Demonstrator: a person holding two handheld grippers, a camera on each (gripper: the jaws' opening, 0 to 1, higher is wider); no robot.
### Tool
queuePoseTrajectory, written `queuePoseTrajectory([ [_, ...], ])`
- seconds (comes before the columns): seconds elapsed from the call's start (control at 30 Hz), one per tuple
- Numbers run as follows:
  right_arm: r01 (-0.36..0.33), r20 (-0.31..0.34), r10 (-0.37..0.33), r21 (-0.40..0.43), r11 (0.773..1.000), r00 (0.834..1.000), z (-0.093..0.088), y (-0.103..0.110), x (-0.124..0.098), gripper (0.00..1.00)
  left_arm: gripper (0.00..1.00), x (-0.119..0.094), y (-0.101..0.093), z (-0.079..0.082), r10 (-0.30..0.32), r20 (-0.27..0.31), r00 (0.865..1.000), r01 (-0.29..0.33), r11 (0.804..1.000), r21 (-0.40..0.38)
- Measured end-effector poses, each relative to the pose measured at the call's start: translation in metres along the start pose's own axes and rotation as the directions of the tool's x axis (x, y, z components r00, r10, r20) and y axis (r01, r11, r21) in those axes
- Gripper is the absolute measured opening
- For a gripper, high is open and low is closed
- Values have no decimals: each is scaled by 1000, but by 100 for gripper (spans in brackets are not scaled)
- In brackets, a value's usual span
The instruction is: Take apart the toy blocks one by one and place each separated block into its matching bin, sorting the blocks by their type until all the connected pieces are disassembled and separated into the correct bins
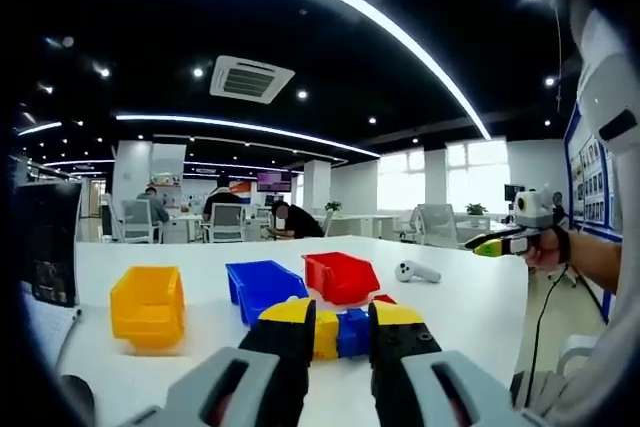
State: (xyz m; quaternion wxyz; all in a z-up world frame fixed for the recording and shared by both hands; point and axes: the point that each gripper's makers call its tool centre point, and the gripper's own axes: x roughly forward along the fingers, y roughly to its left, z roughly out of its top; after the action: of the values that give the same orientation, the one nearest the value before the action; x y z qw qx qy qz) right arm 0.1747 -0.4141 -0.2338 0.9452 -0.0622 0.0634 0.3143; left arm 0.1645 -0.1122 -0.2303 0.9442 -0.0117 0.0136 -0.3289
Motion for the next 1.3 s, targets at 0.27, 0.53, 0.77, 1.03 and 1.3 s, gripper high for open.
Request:
queuePoseTrajectory([
  [0.27, 20, -22, -20, 2, 1000, 1000, -2, -10, 2, 29, 23, 1, 5, -4, -2, -2, 1000, 2, 1000, -19],
  [0.53, 44, -12, -44, -8, 999, 999, 2, -20, 0, 28, 23, 10, 3, -5, -15, 0, 1000, 15, 1000, -27],
  [0.77, 43, -18, -43, -6, 999, 999, -1, -18, 2, 28, 23, 11, 5, -5, -15, -2, 1000, 15, 1000, -28],
  [1.03, 52, -36, -52, 3, 999, 998, -9, -21, 2, 28, 23, 13, 4, -13, -18, -21, 1000, 17, 999, -32],
  [1.3, 51, -33, -51, 2, 999, 998, -7, -20, 5, 28, 23, 13, 10, -16, -7, -21, 1000, 6, 999, -45],
])
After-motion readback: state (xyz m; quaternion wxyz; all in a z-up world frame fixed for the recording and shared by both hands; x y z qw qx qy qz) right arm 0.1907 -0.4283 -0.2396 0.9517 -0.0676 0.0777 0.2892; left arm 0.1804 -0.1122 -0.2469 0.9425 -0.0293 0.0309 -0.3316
